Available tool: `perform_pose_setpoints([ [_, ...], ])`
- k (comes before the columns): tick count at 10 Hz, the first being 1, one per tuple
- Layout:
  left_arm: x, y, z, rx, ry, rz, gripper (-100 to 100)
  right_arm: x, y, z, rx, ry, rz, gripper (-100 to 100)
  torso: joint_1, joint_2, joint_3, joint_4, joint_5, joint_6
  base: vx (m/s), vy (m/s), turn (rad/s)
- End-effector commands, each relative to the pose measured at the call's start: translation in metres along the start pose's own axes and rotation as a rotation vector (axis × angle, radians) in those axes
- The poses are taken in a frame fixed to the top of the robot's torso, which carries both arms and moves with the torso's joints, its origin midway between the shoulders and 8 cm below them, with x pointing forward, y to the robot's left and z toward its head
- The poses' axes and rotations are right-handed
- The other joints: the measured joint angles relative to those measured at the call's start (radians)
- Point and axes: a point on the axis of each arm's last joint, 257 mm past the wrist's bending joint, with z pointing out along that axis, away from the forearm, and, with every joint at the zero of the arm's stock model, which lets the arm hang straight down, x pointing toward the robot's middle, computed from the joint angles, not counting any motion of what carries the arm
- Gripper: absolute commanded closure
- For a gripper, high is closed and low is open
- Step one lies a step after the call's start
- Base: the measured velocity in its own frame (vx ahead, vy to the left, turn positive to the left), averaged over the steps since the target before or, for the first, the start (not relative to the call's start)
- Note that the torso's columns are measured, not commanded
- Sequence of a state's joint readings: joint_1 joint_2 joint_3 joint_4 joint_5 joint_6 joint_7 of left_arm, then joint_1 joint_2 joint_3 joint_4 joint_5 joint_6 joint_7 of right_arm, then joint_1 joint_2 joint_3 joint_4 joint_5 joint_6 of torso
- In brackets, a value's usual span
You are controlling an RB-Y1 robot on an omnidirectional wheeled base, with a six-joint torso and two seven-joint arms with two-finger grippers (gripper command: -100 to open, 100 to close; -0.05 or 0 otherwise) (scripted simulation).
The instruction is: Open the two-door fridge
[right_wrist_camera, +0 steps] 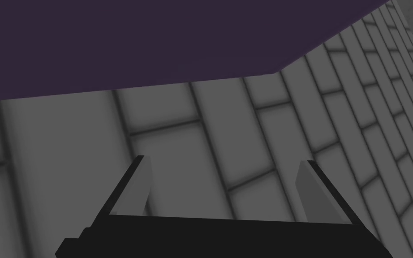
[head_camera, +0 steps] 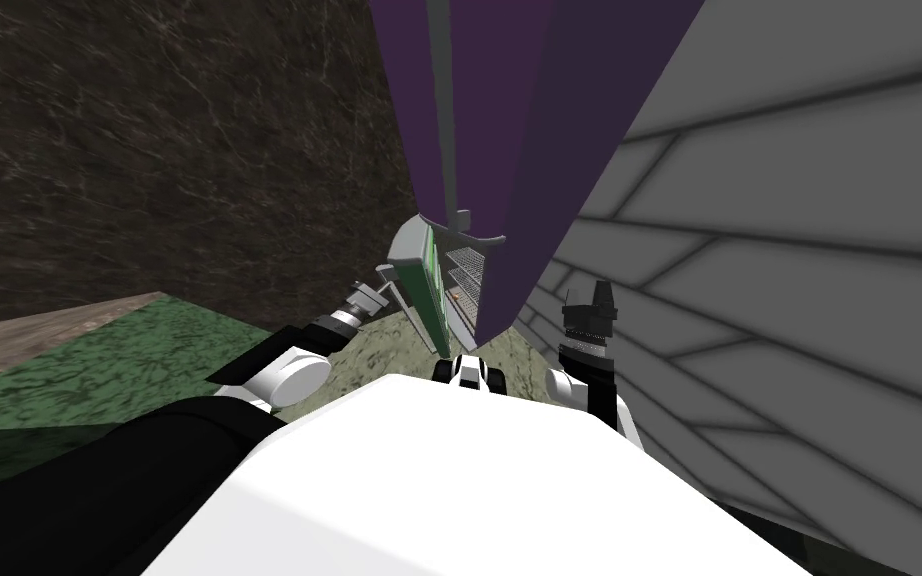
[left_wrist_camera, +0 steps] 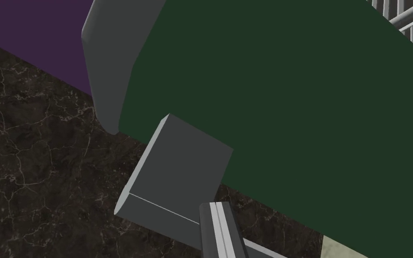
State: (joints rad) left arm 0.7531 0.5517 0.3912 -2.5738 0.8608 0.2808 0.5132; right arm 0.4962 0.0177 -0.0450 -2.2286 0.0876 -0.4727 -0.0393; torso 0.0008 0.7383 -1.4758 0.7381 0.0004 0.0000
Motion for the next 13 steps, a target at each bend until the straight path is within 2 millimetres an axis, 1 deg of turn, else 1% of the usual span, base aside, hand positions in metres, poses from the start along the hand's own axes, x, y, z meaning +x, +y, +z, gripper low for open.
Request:
perform_pose_setpoints([
  [1,0.004,0.002,0.003,-0.012,0.018,0.000,100,0.000,0.000,0.000,0.000,0.000,0.000,0,0.002,0.001,0.000,0.000,0.000,0.000,-0.074,0.249,-0.072],
  [3,0.011,0.006,0.007,-0.034,0.048,0.000,100,0.000,0.000,0.000,0.000,0.000,0.000,0,0.002,0.000,0.000,0.000,0.000,0.000,-0.104,0.314,-0.188],
  [4,0.011,0.006,0.007,-0.034,0.048,0.000,100,0.000,0.000,0.000,0.000,0.000,0.000,0,0.003,0.001,0.000,0.000,0.001,0.000,-0.076,0.288,-0.077],
  [5,0.010,0.006,0.006,-0.032,0.046,0.000,100,0.000,0.000,0.000,0.000,0.000,0.000,0,-0.001,-0.002,-0.001,0.000,0.000,-0.001,-0.029,0.123,-0.009],
  [6,-0.006,0.008,0.008,-0.034,0.016,-0.002,-100,0.000,0.000,0.000,0.000,0.000,0.000,0,-0.011,-0.004,-0.002,-0.001,-0.003,0.000,-0.007,0.037,-0.002],
  [7,-0.017,0.010,0.009,-0.033,-0.005,-0.001,-100,0.000,0.000,0.000,0.000,0.000,0.000,0,-0.012,-0.004,-0.003,-0.001,-0.004,0.000,0.001,0.019,0.000],
  [8,-0.024,0.010,0.010,-0.031,-0.017,0.002,-100,0.000,0.000,0.000,0.000,0.000,0.000,0,-0.008,-0.003,-0.002,-0.001,-0.003,0.000,0.007,0.009,-0.005],
  [11,-0.033,0.012,0.009,-0.048,-0.035,0.000,-100,0.000,0.000,0.000,0.000,0.000,0.000,0,0.004,0.001,0.000,0.000,0.001,0.000,-0.012,0.070,0.006],
  [12,-0.022,0.012,0.007,-0.063,-0.016,-0.009,-100,0.000,0.000,0.000,0.000,0.000,0.000,0,0.006,0.001,0.001,0.000,0.002,0.000,-0.022,0.134,0.001],
  [13,-0.015,0.011,0.006,-0.066,-0.004,-0.010,-100,0.000,0.000,0.000,0.000,0.000,0.000,0,0.002,0.001,0.000,0.000,0.001,0.000,-0.010,0.087,0.019],
])
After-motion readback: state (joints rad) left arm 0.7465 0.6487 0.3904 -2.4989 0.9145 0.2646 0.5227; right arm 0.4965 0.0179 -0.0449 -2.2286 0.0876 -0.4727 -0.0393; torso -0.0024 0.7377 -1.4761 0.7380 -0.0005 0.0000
